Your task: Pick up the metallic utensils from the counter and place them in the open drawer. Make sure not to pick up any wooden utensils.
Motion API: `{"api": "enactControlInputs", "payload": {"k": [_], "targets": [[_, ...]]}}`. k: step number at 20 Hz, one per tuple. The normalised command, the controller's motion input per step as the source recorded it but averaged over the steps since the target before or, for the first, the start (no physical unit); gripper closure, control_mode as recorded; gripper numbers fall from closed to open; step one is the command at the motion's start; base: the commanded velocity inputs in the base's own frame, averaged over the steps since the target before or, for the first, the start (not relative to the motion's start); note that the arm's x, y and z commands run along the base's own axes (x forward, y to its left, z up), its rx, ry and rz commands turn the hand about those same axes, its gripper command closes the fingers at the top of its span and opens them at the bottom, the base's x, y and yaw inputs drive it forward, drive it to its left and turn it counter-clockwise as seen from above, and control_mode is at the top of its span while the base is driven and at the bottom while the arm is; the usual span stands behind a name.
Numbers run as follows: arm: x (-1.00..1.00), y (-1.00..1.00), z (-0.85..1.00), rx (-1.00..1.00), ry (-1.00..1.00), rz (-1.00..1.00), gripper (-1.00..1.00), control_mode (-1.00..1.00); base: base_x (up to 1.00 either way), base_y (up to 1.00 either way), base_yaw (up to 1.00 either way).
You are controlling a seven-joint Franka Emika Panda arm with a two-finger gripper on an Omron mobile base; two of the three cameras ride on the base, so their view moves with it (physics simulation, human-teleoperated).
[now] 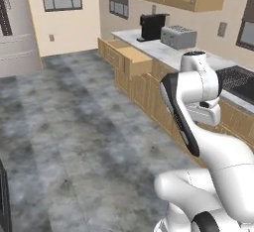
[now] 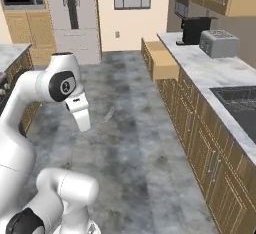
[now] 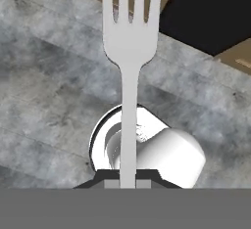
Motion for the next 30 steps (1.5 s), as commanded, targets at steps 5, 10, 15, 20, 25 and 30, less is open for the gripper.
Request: {"api": "enactControlInputs", "payload": {"k": [5,10,15,20,25,30], "targets": [[0.00,0.00,0.00,0.00,0.00,0.00,1.00,1.00,1.00,0.00,0.27],[0.00,0.00,0.00,0.00,0.00,0.00,1.00,1.00,1.00,-0.07,0.13],[0.00,0.00,0.00,0.00,0.00,0.00,1.00,1.00,1.00,-0.17,0.10],[0.00,0.00,0.00,0.00,0.00,0.00,1.00,1.00,1.00,-0.56,0.05],[0.00,0.00,0.00,0.00,0.00,0.00,1.00,1.00,0.97,-0.72,0.02],[0.00,0.00,0.00,0.00,0.00,0.00,1.00,1.00,0.81,-0.49,0.00]]}}
